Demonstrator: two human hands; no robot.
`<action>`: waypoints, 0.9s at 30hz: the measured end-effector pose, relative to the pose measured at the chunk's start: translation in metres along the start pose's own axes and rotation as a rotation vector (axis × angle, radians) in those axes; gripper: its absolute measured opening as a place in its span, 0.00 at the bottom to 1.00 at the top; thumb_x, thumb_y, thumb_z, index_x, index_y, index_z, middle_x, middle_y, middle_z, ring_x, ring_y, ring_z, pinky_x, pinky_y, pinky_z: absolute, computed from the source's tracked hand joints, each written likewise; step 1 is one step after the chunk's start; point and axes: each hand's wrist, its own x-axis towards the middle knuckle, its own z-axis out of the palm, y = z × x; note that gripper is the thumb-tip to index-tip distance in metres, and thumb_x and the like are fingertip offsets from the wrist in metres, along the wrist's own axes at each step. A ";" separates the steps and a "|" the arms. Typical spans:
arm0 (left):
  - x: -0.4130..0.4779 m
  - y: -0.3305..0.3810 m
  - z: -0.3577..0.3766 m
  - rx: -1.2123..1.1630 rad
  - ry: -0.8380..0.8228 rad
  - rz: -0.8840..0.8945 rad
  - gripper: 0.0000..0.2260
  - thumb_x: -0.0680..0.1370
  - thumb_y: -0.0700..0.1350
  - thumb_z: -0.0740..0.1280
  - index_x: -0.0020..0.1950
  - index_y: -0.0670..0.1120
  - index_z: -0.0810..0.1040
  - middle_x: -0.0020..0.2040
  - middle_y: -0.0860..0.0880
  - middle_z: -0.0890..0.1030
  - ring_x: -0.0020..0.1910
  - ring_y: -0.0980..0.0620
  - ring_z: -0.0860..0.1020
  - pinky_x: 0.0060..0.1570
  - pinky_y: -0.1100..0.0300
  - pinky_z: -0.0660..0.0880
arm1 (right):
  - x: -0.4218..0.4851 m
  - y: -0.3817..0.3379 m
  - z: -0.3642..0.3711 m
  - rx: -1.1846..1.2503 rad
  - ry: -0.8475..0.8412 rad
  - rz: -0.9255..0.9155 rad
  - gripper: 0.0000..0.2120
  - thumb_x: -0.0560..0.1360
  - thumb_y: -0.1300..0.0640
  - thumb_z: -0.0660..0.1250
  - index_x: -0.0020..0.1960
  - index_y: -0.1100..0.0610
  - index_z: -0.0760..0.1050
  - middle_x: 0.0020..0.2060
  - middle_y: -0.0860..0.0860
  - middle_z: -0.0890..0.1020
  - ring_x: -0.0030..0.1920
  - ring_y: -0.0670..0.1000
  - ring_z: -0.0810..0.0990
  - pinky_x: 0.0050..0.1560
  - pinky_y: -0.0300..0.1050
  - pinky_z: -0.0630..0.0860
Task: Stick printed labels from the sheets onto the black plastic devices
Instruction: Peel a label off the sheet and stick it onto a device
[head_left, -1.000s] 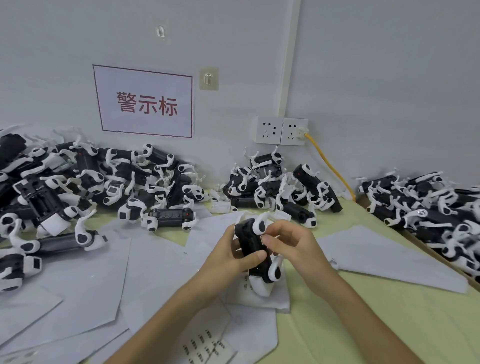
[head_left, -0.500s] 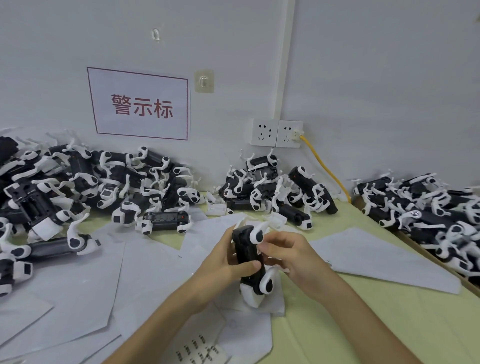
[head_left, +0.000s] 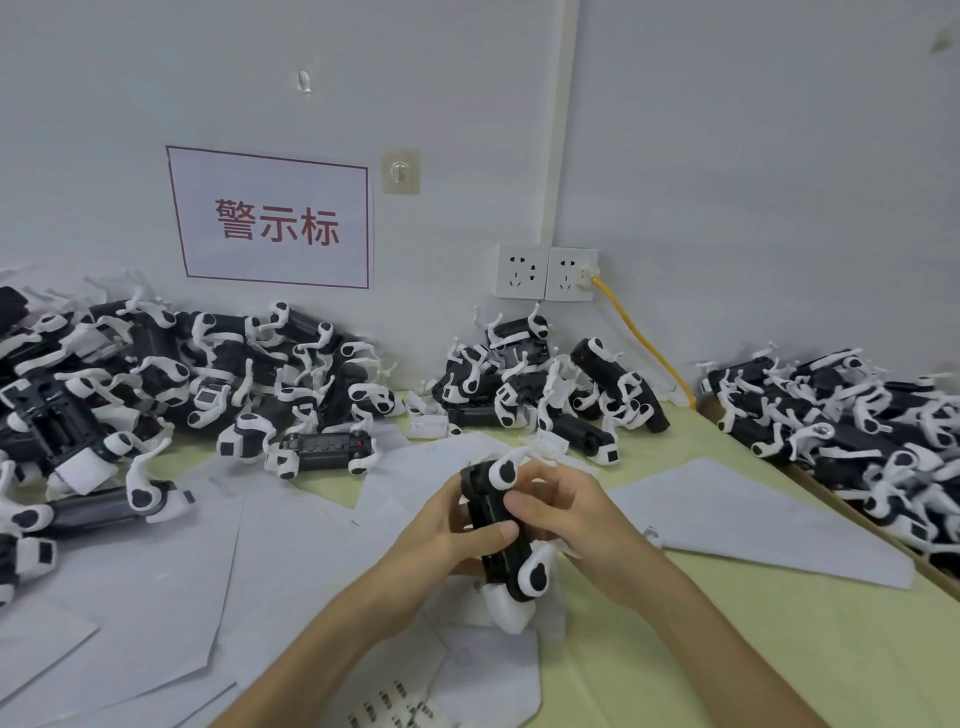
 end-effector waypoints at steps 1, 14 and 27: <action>0.000 0.000 -0.001 0.000 -0.023 -0.008 0.25 0.74 0.44 0.73 0.70 0.50 0.74 0.61 0.42 0.83 0.60 0.45 0.83 0.59 0.46 0.80 | 0.000 0.000 0.000 0.015 -0.026 0.013 0.17 0.72 0.56 0.78 0.53 0.65 0.77 0.47 0.62 0.79 0.49 0.59 0.78 0.55 0.55 0.74; -0.001 0.003 0.001 -0.013 -0.083 0.014 0.22 0.76 0.49 0.71 0.70 0.50 0.75 0.61 0.40 0.82 0.60 0.45 0.82 0.59 0.47 0.78 | -0.003 -0.002 -0.001 0.058 -0.091 0.000 0.11 0.76 0.55 0.69 0.49 0.63 0.72 0.30 0.52 0.72 0.32 0.47 0.71 0.38 0.39 0.70; -0.004 0.006 0.007 -0.059 -0.120 0.006 0.21 0.78 0.51 0.70 0.70 0.48 0.74 0.56 0.45 0.83 0.56 0.49 0.82 0.53 0.56 0.78 | -0.005 -0.003 0.000 0.001 -0.071 -0.015 0.25 0.74 0.53 0.71 0.56 0.73 0.69 0.38 0.58 0.71 0.34 0.54 0.68 0.35 0.40 0.67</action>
